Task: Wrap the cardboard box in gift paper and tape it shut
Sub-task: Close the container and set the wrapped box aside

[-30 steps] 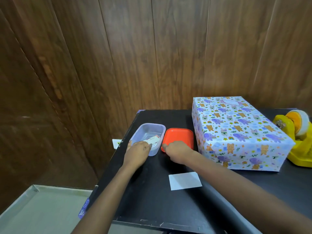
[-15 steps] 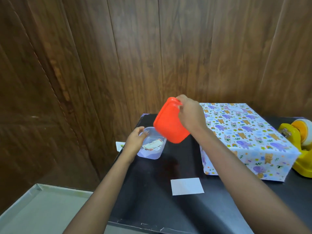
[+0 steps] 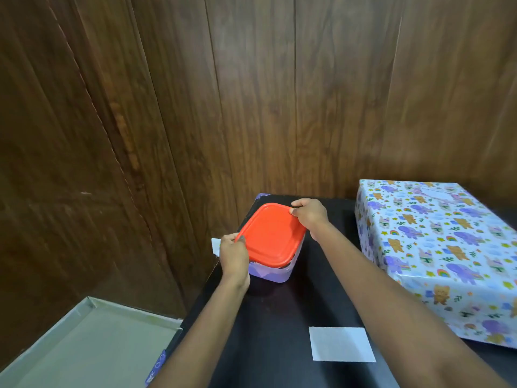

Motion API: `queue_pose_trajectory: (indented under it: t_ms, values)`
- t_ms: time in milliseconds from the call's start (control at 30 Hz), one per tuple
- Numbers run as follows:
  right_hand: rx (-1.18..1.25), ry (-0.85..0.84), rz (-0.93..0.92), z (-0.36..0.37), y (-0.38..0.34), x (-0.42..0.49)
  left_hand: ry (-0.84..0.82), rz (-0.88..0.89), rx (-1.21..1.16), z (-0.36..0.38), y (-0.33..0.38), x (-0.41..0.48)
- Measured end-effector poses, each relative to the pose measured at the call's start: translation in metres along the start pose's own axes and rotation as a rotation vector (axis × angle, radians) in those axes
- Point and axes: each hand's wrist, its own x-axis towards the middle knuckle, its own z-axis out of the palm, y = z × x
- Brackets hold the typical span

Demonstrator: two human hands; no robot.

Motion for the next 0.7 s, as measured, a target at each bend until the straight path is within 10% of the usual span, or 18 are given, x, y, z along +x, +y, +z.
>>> queue_pose_trajectory:
  t_ms: [267, 700]
  values:
    - [-0.11, 0.025, 0.026, 0.015, 0.02, 0.013, -0.105, 0.182, 0.933, -0.001, -0.008, 0.009]
    - [0.122, -0.072, 0.167, 0.026, 0.04, 0.018, -0.104, 0.083, 0.764, -0.002, -0.015, 0.015]
